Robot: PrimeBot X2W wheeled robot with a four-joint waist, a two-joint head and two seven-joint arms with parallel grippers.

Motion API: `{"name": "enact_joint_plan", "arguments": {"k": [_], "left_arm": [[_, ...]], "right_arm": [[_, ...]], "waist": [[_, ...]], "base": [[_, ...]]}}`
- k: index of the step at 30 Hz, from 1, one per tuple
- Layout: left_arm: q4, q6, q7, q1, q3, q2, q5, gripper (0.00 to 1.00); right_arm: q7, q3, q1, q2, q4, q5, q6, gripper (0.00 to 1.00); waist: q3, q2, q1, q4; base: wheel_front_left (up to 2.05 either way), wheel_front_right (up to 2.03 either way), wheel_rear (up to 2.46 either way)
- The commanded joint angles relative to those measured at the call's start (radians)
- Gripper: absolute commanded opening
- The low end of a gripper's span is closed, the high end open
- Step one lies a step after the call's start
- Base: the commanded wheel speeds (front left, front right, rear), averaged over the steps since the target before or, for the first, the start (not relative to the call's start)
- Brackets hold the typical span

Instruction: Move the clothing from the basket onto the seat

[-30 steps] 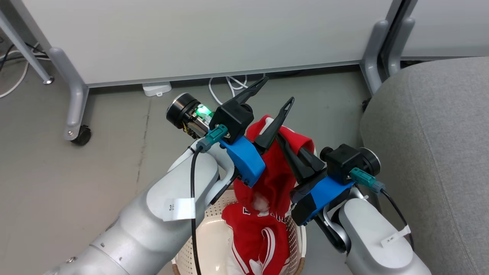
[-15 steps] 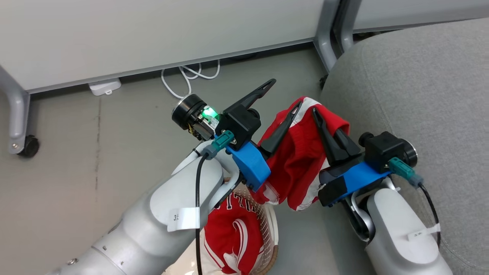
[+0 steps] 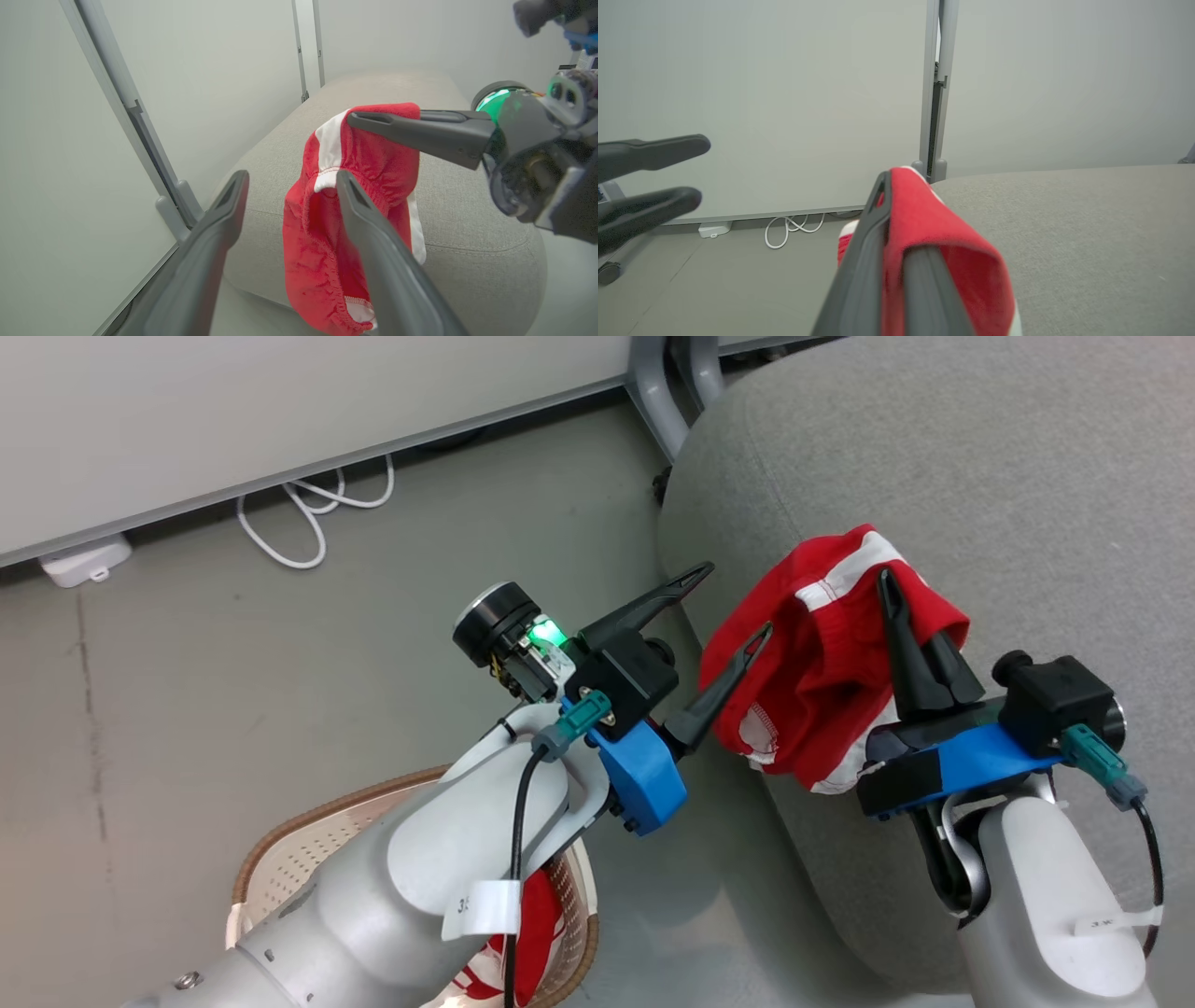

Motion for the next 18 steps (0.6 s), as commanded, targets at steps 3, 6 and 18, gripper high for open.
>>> {"name": "enact_joint_plan", "arguments": {"k": [3, 6, 18], "left_arm": [[-0.015, -0.004, 0.011, 0.005, -0.014, 0.006, 0.008, 1.0], [-0.028, -0.006, 0.02, 0.003, -0.03, 0.006, 0.014, 1.0], [-0.048, -0.008, 0.03, -0.004, -0.063, 0.006, 0.02, 1.0]], "right_arm": [[-0.004, -0.025, 0.021, -0.001, -0.027, -0.003, 0.0, 0.0], [-0.004, -0.048, 0.036, -0.001, -0.048, -0.003, 0.0, 0.0], [-0.004, -0.105, 0.089, -0.001, -0.086, 0.013, 0.0, 0.0]], "waist": [[0.033, 0.0, 0.0, -0.053], [0.05, 0.0, 0.0, -0.08], [0.085, 0.0, 0.0, -0.111]], "base": [[0.0, 0.0, 0.0], [0.0, 0.0, 0.0], [0.0, 0.0, 0.0]]}}
